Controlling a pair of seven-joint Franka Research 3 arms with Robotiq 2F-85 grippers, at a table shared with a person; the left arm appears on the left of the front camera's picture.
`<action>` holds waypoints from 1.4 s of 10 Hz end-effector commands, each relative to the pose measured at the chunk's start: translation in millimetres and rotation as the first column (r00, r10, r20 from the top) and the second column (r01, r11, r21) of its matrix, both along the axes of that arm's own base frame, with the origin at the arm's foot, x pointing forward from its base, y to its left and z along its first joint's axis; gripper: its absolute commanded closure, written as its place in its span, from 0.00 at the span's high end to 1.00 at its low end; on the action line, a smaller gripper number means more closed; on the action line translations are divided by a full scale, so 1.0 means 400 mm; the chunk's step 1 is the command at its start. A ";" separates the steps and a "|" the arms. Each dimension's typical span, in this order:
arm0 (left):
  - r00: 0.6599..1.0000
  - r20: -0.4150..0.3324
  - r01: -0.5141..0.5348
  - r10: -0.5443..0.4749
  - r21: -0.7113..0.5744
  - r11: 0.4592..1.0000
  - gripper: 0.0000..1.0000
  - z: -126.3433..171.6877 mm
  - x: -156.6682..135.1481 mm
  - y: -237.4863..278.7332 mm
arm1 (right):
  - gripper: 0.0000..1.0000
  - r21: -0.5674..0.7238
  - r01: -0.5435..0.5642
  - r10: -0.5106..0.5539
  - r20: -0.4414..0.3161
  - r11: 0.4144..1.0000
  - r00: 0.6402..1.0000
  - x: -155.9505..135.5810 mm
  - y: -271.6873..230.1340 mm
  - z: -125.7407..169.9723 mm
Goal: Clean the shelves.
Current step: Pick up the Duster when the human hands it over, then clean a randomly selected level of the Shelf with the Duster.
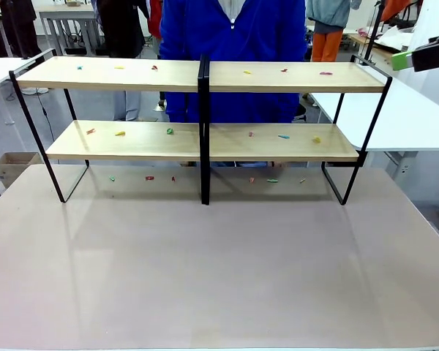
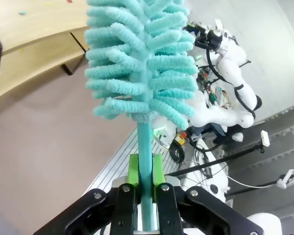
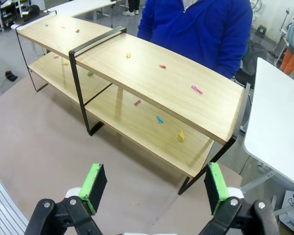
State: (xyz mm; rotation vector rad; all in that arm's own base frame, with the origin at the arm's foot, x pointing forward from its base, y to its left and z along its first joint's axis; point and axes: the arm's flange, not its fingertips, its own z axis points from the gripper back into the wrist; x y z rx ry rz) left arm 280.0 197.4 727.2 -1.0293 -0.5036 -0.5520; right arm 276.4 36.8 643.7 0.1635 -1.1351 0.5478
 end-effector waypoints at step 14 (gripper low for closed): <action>0.796 -0.283 0.603 -0.535 0.299 0.739 0.12 -0.060 -0.071 -0.205 | 1.00 0.004 0.001 -0.001 -0.001 1.000 1.000 0.001 -0.002 0.000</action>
